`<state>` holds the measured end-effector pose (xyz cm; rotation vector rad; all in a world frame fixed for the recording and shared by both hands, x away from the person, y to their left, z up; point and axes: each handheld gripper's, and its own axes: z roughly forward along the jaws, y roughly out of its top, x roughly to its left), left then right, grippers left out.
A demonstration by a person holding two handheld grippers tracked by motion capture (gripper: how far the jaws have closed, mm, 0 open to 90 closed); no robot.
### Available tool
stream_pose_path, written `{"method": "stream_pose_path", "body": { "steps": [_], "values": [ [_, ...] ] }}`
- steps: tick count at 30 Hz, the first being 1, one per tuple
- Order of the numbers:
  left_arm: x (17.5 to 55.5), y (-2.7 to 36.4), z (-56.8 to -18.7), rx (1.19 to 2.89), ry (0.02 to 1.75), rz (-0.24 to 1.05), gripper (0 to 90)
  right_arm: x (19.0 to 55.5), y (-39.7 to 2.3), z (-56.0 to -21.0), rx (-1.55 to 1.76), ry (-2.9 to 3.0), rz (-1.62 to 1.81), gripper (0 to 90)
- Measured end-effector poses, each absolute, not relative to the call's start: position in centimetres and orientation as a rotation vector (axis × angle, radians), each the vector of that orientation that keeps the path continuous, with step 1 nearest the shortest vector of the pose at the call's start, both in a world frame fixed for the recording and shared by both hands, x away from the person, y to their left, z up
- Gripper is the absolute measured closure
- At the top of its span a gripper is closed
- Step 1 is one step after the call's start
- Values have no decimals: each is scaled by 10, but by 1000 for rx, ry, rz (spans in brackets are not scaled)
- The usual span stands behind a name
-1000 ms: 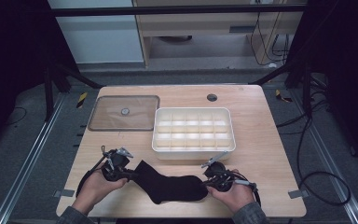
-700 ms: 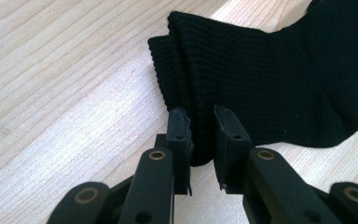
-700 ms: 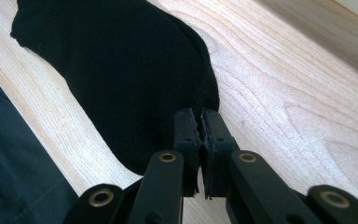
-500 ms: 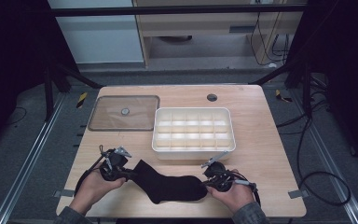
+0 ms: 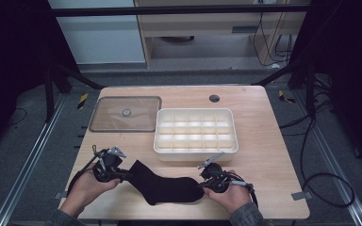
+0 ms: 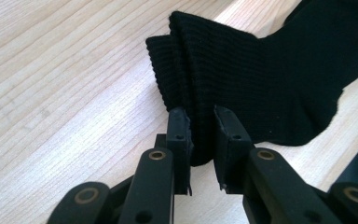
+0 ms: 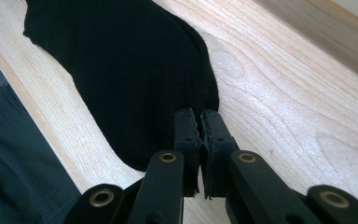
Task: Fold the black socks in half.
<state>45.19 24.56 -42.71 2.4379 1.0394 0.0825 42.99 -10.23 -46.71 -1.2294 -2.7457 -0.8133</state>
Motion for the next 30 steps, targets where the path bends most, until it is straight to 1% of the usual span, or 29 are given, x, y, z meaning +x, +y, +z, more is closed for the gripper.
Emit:
{"method": "stream_pose_path", "body": {
  "steps": [5, 10, 20, 30],
  "values": [
    [448, 238, -418, 2422, 1013, 67, 771, 431, -101, -467, -1231, -2740, -818, 868],
    [443, 223, -408, 2415, 953, 48, 771, 432, -102, -469, -1237, -2729, -822, 869],
    [439, 176, -405, 2446, 845, 13, 771, 431, -101, -469, -1234, -2713, -839, 868],
    [434, 121, -415, 2516, 728, -9, 771, 431, -102, -469, -1236, -2700, -856, 868]
  ]
}}
